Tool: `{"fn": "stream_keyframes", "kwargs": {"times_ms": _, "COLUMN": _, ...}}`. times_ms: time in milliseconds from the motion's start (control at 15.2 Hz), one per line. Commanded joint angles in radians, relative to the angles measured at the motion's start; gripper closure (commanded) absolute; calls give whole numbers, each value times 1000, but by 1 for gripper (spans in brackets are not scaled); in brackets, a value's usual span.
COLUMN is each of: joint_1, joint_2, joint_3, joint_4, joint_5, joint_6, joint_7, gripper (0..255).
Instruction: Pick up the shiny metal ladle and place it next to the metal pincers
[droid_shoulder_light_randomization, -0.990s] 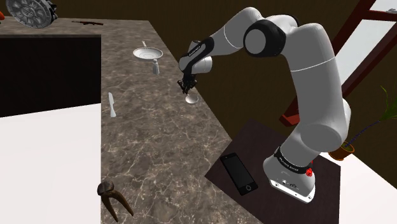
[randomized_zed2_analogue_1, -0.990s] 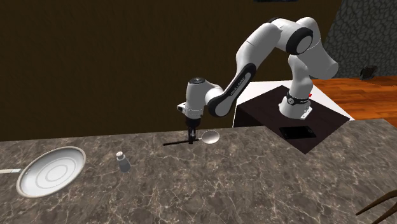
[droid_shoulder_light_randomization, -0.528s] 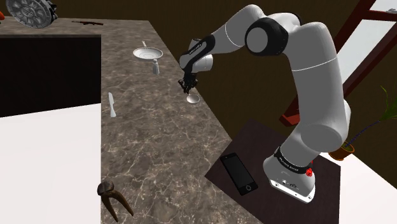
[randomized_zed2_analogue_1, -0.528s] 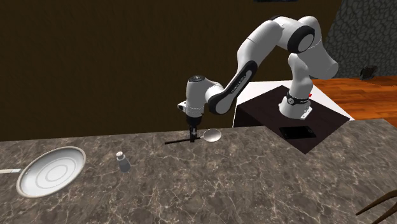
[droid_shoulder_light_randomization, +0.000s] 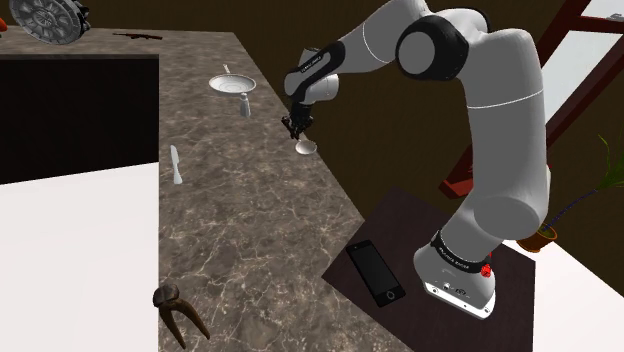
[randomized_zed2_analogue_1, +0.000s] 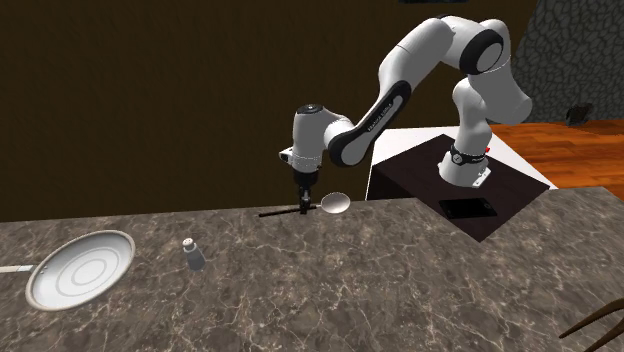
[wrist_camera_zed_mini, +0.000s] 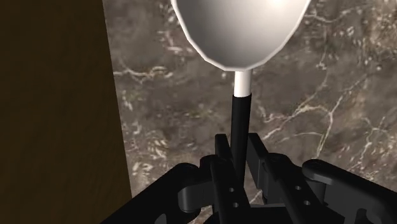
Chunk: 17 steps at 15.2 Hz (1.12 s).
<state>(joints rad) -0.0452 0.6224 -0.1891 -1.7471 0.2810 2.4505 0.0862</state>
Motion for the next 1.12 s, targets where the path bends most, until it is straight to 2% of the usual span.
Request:
{"fn": "stream_keyframes", "kwargs": {"times_ms": 0, "joint_1": -14, "joint_2": -27, "joint_3": -23, "joint_4": 22, "joint_5": -8, "joint_6": -24, "joint_7": 8, "gripper": 255}}
{"fn": "stream_keyframes", "kwargs": {"times_ms": 1056, "joint_1": 14, "joint_2": -145, "joint_3": -64, "joint_4": 63, "joint_5": -48, "joint_6": -182, "joint_7": 42, "gripper": 255}}
